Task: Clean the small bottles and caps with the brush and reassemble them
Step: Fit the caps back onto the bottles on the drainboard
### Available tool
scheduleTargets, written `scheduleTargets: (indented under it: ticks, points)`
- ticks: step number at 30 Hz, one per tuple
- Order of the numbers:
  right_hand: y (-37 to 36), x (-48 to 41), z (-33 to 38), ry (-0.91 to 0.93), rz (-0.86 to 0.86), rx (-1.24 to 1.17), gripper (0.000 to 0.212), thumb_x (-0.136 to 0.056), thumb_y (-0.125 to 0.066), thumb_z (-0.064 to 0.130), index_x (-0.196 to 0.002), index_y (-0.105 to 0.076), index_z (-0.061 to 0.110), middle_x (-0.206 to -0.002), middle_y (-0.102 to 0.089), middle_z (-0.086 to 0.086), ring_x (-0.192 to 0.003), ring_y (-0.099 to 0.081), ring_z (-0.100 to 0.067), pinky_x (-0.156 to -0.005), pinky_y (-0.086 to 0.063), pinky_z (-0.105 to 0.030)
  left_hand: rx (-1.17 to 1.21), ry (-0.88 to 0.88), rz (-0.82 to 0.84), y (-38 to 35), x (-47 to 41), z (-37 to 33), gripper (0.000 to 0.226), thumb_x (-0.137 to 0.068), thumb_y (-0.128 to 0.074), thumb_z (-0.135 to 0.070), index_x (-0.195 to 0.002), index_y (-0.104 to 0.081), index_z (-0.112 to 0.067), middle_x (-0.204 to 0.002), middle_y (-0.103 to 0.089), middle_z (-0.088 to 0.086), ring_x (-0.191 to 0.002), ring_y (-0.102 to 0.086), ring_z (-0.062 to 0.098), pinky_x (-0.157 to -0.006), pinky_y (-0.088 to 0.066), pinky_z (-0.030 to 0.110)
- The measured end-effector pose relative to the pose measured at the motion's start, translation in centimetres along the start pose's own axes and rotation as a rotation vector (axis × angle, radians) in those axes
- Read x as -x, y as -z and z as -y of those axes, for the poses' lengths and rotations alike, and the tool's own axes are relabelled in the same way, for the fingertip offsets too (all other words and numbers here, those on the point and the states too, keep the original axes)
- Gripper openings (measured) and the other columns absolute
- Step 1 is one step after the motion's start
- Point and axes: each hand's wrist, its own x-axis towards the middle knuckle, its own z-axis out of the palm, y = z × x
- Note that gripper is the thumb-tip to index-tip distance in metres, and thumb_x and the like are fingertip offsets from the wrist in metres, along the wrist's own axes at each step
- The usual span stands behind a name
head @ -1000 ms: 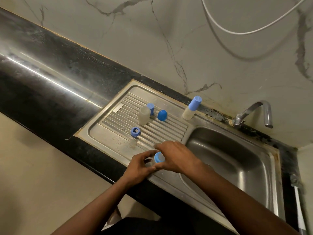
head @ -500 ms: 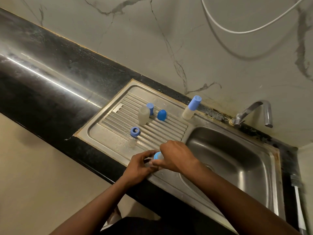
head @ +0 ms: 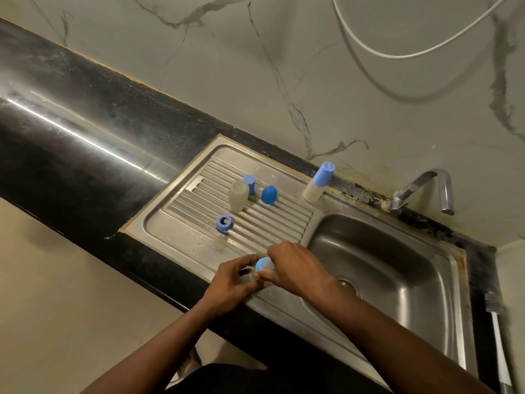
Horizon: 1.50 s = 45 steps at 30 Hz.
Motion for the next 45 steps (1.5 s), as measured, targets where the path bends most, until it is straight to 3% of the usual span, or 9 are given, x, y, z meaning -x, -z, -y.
scheduleTargets:
  ticks: [12, 15, 19, 25, 33, 37, 40, 43, 45]
  points:
    - [-1.0, 0.1, 1.3, -0.042, -0.053, 0.117, 0.052, -0.101, -0.049, 0.064, -0.105, -0.065, 0.015, -0.087, -0.063, -0.004, -0.081, -0.064, -0.017, -0.074, -0.053, -0.031, -0.053, -0.017, 0.006, -0.1, 0.0, -0.1, 0.045, -0.092, -0.079, -0.027, -0.136, -0.067, -0.026, -0.128, -0.071, -0.014, -0.123, -0.065, 0.011, -0.110, -0.052, 0.039]
    - [0.1, -0.1, 0.7, 0.009, 0.015, 0.108, 0.049, -0.096, -0.061, 0.061, -0.115, -0.063, 0.016, -0.100, -0.068, -0.005, -0.091, -0.067, -0.021, -0.080, -0.057, -0.036, -0.038, -0.021, 0.023, 0.2, -0.1, -0.2, 0.047, -0.091, -0.082, -0.025, -0.136, -0.068, -0.025, -0.128, -0.071, -0.015, -0.123, -0.066, 0.010, -0.109, -0.053, 0.038]
    - [0.6, -0.5, -0.4, 0.096, 0.095, 0.005, 0.041, -0.090, -0.076, 0.038, -0.122, -0.057, 0.021, -0.111, -0.067, -0.001, -0.099, -0.069, -0.018, -0.085, -0.061, -0.037, -0.035, -0.016, 0.014, 0.5, -0.2, -0.4, 0.051, -0.089, -0.084, -0.038, -0.135, -0.068, -0.025, -0.128, -0.072, -0.015, -0.121, -0.066, 0.010, -0.107, -0.054, 0.035]
    - [-0.5, -0.1, -0.7, 0.042, -0.006, -0.013, 0.046, -0.094, -0.065, 0.058, -0.112, -0.058, 0.017, -0.102, -0.067, -0.004, -0.090, -0.066, -0.018, -0.074, -0.051, -0.030, -0.056, -0.037, -0.035, 0.0, 0.1, -0.7, 0.049, -0.089, -0.078, -0.047, -0.134, -0.069, -0.029, -0.125, -0.071, -0.018, -0.118, -0.066, 0.011, -0.102, -0.055, 0.033]
    - [-1.9, -0.7, 0.1, -0.070, -0.018, 0.043, 0.066, -0.095, -0.049, 0.073, -0.123, -0.059, 0.014, -0.111, -0.068, -0.008, -0.102, -0.067, -0.020, -0.087, -0.059, -0.035, -0.044, -0.017, -0.037, 0.0, 0.0, -1.0, 0.047, -0.086, -0.077, -0.046, -0.130, -0.070, -0.032, -0.120, -0.072, -0.020, -0.115, -0.066, 0.010, -0.102, -0.056, 0.034]
    - [0.7, -1.4, -0.2, -0.027, 0.071, 0.088, 0.075, -0.088, -0.042, 0.086, -0.094, -0.062, 0.014, -0.086, -0.066, -0.004, -0.080, -0.066, -0.017, -0.072, -0.056, -0.034, -0.015, -0.011, 0.007, 0.3, -0.2, -1.1, 0.045, -0.087, -0.083, -0.041, -0.129, -0.072, -0.027, -0.122, -0.074, -0.014, -0.116, -0.069, 0.014, -0.102, -0.057, 0.038]
    - [3.0, -4.1, -1.5, -0.055, -0.017, -0.067, 0.078, -0.090, -0.039, 0.086, -0.079, -0.064, 0.013, -0.070, -0.065, -0.004, -0.066, -0.064, -0.018, -0.067, -0.058, -0.040, -0.015, 0.026, 0.012, 0.6, -0.4, -1.1, 0.051, -0.085, -0.087, -0.044, -0.131, -0.071, -0.030, -0.126, -0.073, -0.015, -0.120, -0.067, 0.010, -0.106, -0.054, 0.042]
    - [4.2, -8.7, -4.3, -0.101, -0.091, -0.226, 0.051, -0.097, -0.057, 0.063, -0.115, -0.067, 0.016, -0.103, -0.073, -0.005, -0.092, -0.069, -0.017, -0.085, -0.058, -0.036, -0.011, 0.034, 0.017, 0.6, -0.4, -0.7, 0.055, -0.085, -0.088, -0.043, -0.135, -0.068, -0.030, -0.129, -0.072, -0.014, -0.124, -0.066, 0.012, -0.109, -0.053, 0.045]
    - [4.1, -11.8, -6.0, -0.108, -0.096, -0.246, 0.053, -0.098, -0.064, 0.049, -0.139, -0.054, 0.017, -0.126, -0.067, -0.007, -0.113, -0.066, -0.022, -0.092, -0.053, -0.033, -0.002, 0.044, 0.013, 0.5, -0.3, -0.6, 0.055, -0.086, -0.088, -0.041, -0.136, -0.068, -0.029, -0.131, -0.072, -0.012, -0.125, -0.066, 0.014, -0.109, -0.052, 0.047]
